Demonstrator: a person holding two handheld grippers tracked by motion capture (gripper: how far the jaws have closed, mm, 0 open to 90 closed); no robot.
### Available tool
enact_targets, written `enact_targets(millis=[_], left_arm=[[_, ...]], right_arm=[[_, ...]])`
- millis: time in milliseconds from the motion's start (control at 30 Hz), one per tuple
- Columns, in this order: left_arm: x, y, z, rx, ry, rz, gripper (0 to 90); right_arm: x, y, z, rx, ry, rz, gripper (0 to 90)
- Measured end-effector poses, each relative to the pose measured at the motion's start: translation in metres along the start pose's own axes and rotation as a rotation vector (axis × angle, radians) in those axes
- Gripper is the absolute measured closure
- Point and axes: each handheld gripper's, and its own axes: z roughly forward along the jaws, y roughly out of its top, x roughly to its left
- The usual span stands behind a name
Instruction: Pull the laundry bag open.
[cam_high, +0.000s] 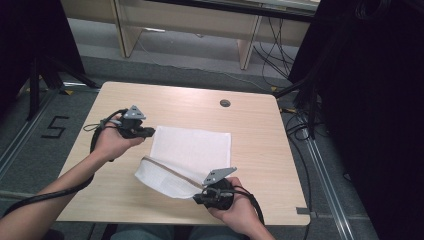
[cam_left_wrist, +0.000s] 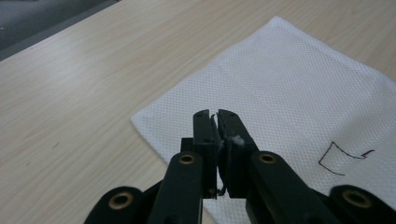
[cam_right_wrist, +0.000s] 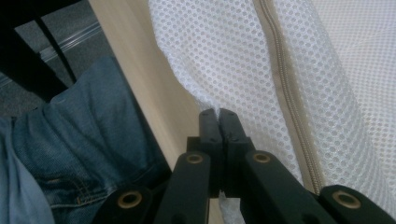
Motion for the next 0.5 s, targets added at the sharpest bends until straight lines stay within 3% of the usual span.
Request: enact_targets(millis=[133, 167, 200, 267, 333, 433, 500], left_arm=[[-0.011, 0.006, 0.01, 0.022, -0.022, 0.032, 84.5], [-0.014, 0.007, 0.014, 0.025, -0.033, 0.038, 84.2], [-0.016, 0.007, 0.015, 0.028, -0.035, 0.041, 83.8], [-0.02, 0.007, 0.02, 0.033, -0.046, 0.047, 83.1], [-0.024, 0.006, 0.025, 0.047, -0.052, 0.057, 82.2], [-0.028, 0.002, 0.032, 0.072, -0.064, 0.071, 80.7], [-0.031, -0.001, 0.036, 0.082, -0.073, 0.071, 79.7]], right_arm=[[0.004, -0.005, -0.002, 0.018, 0.01, -0.008, 90.0], [0.004, -0.006, -0.001, 0.018, 0.015, -0.032, 90.0], [0.006, -0.008, -0.002, 0.029, 0.015, -0.001, 90.0], [0.005, -0.011, -0.001, 0.033, 0.026, -0.014, 90.0], [0.006, -0.015, -0.001, 0.043, 0.032, 0.009, 90.0], [0.005, -0.018, 0.001, 0.046, 0.035, -0.01, 90.0], [0.006, -0.02, 0.001, 0.055, 0.036, 0.008, 90.0]])
